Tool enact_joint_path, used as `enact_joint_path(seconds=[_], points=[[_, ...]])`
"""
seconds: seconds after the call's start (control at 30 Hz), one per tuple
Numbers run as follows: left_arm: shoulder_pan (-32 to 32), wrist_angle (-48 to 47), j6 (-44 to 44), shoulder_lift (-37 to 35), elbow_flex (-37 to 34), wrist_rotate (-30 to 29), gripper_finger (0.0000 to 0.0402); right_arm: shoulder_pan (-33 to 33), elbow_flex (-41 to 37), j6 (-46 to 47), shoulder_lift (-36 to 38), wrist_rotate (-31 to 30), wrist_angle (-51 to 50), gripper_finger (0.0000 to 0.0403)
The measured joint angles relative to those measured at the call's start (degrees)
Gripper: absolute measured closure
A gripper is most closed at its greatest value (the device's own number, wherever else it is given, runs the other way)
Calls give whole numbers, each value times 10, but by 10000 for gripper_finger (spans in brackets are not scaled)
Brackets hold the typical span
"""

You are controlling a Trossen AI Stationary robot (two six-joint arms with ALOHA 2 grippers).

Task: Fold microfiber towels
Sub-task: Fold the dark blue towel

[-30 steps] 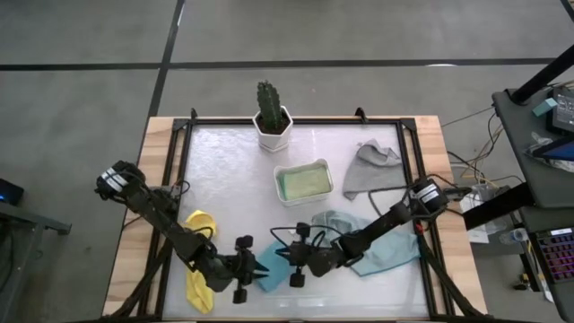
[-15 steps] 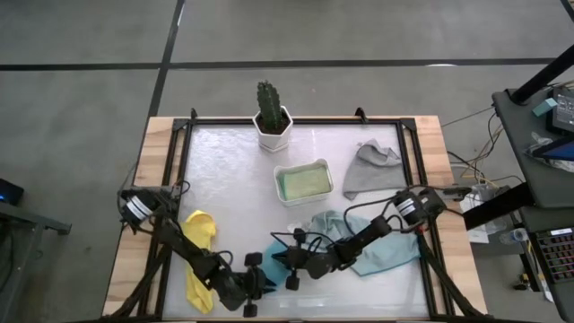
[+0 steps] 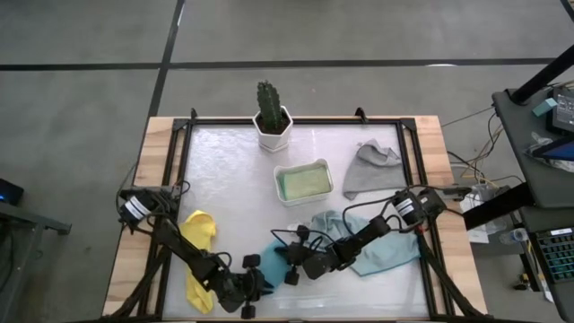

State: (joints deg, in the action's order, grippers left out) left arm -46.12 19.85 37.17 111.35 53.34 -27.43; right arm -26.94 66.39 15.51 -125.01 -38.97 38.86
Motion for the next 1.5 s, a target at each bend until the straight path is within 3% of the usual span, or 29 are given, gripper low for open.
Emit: enact_joint_path(seconds=[0.33, 0.47, 0.63, 0.9, 1.07, 1.33, 1.5], points=[[-6, -66, -33, -92, 0, 7, 350, -10, -1, -24, 35, -4, -3, 394], [-6, -139, -32, -128, 0, -49, 350, -8, 1, -20, 45, -1, -5, 394], [-3, -176, -20, -113, -3, -95, 350, 6, 8, -13, 36, 0, -5, 394], [-2, -198, 67, -60, -9, -76, 350, 29, 8, 41, 8, 23, -28, 394], [-4, -197, 75, -58, -9, -59, 350, 30, 7, 40, 9, 18, -37, 394], [-4, -205, 52, -90, -9, -45, 350, 17, 6, 18, 64, 20, -88, 394], [-4, -205, 28, -107, -9, -46, 350, 16, 6, 50, 117, 91, -168, 392]])
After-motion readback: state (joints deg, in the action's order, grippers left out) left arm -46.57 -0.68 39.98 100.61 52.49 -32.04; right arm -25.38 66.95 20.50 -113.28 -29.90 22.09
